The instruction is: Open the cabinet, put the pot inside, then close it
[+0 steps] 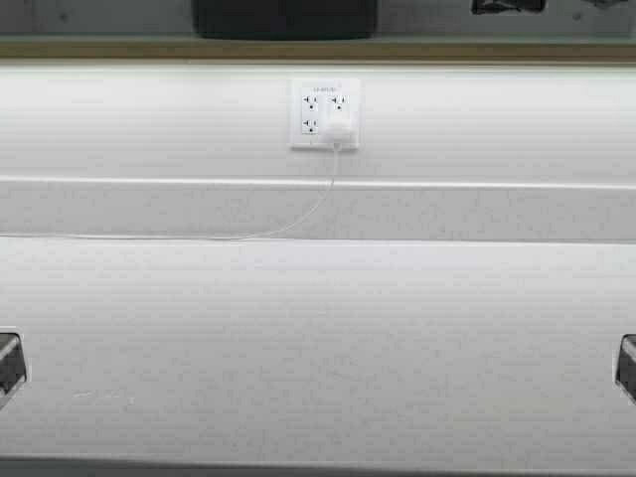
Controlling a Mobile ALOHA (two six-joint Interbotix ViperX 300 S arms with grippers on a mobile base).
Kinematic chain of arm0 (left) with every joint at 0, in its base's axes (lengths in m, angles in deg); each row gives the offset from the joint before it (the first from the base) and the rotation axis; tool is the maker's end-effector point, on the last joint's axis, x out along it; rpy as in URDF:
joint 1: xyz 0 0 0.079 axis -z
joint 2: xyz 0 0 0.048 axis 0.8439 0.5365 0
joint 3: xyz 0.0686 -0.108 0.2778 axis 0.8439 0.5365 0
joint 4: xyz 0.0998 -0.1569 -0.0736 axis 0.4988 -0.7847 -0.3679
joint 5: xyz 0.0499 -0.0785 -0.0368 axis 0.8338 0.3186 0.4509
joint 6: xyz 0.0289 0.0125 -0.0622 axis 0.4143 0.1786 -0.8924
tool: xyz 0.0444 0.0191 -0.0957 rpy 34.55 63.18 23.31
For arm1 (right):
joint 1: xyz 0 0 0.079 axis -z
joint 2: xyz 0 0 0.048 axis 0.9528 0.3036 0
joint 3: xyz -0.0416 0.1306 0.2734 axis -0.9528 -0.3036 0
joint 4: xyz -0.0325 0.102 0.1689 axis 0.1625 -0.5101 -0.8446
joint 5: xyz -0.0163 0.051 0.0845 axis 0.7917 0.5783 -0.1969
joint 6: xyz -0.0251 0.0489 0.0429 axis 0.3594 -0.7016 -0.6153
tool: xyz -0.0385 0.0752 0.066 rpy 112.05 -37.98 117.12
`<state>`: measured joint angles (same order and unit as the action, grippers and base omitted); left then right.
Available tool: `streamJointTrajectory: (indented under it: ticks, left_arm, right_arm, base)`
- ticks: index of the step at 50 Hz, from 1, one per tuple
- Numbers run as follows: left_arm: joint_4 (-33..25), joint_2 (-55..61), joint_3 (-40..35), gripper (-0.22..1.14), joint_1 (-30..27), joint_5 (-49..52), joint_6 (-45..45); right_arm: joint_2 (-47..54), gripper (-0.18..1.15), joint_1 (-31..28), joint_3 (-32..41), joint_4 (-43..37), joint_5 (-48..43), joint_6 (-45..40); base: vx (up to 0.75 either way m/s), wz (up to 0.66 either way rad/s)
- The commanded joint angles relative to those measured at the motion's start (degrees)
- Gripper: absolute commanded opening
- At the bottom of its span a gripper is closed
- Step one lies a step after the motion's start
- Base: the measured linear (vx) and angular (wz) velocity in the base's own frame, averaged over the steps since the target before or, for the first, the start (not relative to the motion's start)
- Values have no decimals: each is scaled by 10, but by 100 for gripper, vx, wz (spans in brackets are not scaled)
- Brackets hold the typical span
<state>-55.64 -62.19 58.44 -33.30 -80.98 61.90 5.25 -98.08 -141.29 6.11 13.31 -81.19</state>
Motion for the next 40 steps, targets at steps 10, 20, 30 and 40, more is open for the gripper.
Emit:
streamJointTrajectory:
  ticks: [10,20,30,40]
  left_arm:
    - [2,1,-16,4,-1,11,4]
    - [2,1,-18,4,-1,16,7]
    - [2,12,-29,4,-1,20,18]
    - [2,30,-46,4,-1,20,18]
  right_arm:
    - [-8,8,-3,23,5,19,3]
    - [-25,8,-3,18,11,33,2]
    - [-48,8,-3,13,16,40,4]
    - [-58,8,-3,18,36,46,3]
  base:
    - [-17,-5]
    - [-19,2]
    - [-19,6]
    - [-23,6]
